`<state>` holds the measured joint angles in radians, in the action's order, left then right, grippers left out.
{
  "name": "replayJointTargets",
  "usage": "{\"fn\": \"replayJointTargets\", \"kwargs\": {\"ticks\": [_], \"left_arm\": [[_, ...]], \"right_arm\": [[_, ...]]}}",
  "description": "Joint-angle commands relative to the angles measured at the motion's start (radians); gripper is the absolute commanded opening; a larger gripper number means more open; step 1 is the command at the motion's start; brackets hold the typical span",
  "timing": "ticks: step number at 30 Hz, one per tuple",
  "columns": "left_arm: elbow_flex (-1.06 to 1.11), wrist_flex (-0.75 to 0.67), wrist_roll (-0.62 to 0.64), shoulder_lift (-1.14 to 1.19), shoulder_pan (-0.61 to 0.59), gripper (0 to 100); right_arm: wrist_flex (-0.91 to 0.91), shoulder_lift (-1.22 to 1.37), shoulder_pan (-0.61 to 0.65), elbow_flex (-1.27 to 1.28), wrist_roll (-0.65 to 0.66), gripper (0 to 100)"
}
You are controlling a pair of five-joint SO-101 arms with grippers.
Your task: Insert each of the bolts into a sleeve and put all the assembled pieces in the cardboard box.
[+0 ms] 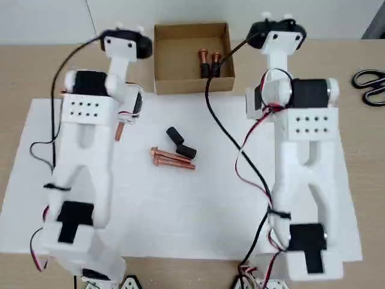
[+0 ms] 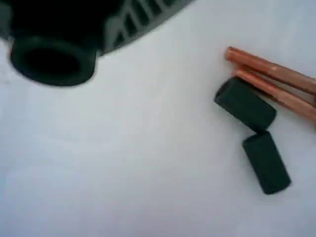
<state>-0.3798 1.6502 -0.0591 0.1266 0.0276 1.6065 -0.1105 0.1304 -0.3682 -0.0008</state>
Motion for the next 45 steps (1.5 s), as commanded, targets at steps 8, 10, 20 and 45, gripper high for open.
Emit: {"fn": "replayJointTargets", "kwargs": {"ticks": [8,10,20,45], "left_arm": [[-0.031,0.100,-0.015,-0.229,0.000,1],[-0.015,0.100,-0.017,-0.273,0.000,1],[0.148,0.095,-0.017,-0.568,0.000,1],[0.595,-0.190,0.140,-0.896,0.037,1]], "right_arm": [[0.035,-0.340,0.116,-0.003,0.002,0.4],[0.047,-0.392,0.127,0.000,0.002,0.4],[0.018,-0.743,0.128,0.229,0.000,0.4],[-0.671,-1.661,0.128,1.540,0.000,0.6]]}}
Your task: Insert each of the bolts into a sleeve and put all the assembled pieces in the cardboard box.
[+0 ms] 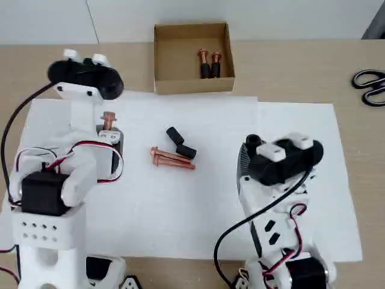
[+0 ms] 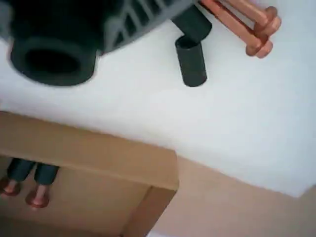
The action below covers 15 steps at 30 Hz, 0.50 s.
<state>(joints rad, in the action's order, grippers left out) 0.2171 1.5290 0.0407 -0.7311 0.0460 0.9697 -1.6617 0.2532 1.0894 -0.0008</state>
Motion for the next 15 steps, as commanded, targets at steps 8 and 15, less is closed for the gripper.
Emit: {"fn": "replayJointTargets", "kwargs": {"ticks": [8,15], "left_arm": [[-0.001,-0.126,0.084,-0.046,0.112,1],[-0.001,-0.249,0.120,-0.046,0.259,1]], "right_arm": [[-0.200,-0.134,0.025,0.207,-0.002,0.6],[-0.236,-0.134,0.150,0.292,0.000,0.4]]}}
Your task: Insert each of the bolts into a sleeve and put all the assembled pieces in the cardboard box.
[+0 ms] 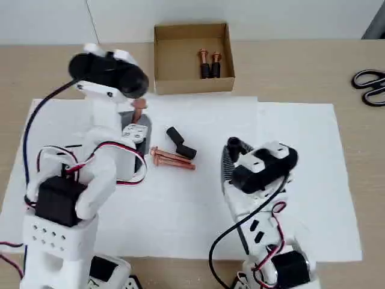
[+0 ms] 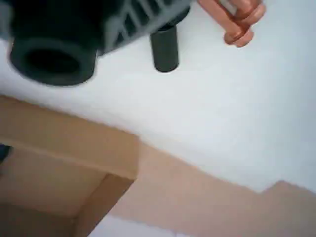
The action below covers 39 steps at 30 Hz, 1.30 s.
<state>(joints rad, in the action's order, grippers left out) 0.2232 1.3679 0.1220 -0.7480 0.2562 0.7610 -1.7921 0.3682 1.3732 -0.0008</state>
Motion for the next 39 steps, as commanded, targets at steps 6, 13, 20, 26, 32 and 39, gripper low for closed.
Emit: {"fn": "replayJointTargets", "kwargs": {"ticks": [6,13,20,26,32,39], "left_arm": [[0.025,-0.299,0.087,-0.029,0.103,1],[0.173,-0.459,0.164,-0.031,0.149,1],[0.343,-0.617,0.308,-0.031,0.163,1],[0.469,-0.770,0.308,-0.031,0.189,1],[0.573,-0.858,0.227,-0.031,0.279,1],[0.624,-0.885,0.227,-0.031,0.302,1]], "right_arm": [[-0.027,-0.001,0.093,0.075,-0.101,0.4],[-0.025,-0.002,0.097,0.135,-0.164,0.4],[-0.022,-0.004,0.099,0.129,-0.164,0.4],[-0.021,-0.004,0.191,0.127,-0.164,0.4],[-0.021,-0.004,0.196,0.127,-0.164,0.4],[-0.022,-0.004,0.196,0.127,-0.164,0.4]]}}
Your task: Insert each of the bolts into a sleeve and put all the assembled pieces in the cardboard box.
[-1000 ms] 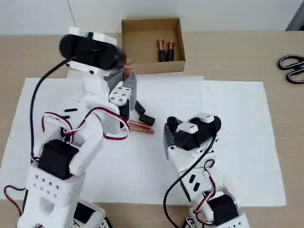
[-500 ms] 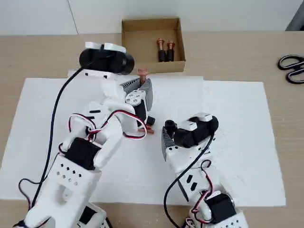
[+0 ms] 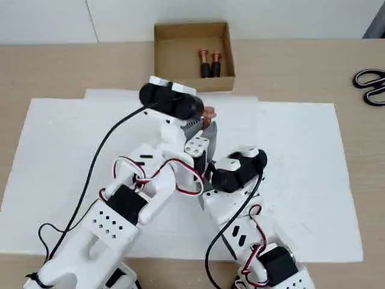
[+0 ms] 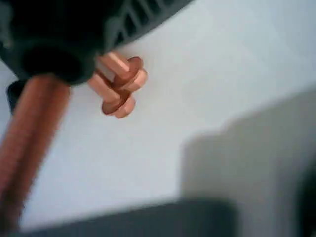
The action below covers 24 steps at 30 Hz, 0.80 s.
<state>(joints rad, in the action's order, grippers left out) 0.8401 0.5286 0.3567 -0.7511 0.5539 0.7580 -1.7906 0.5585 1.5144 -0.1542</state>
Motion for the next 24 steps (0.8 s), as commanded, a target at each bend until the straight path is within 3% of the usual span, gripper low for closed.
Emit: {"fn": "replayJointTargets", "kwargs": {"ticks": [1,13,24], "left_arm": [[0.021,-0.061,-0.008,-0.028,0.005,1],[0.079,-0.117,-0.005,-0.028,0.005,1],[0.079,-0.008,0.041,-0.121,0.006,1]], "right_arm": [[-0.021,-0.005,0.005,-0.014,-0.011,0.4],[-0.022,-0.005,0.004,-0.014,-0.011,0.4],[-0.022,-0.005,0.002,-0.014,-0.011,0.4]]}}
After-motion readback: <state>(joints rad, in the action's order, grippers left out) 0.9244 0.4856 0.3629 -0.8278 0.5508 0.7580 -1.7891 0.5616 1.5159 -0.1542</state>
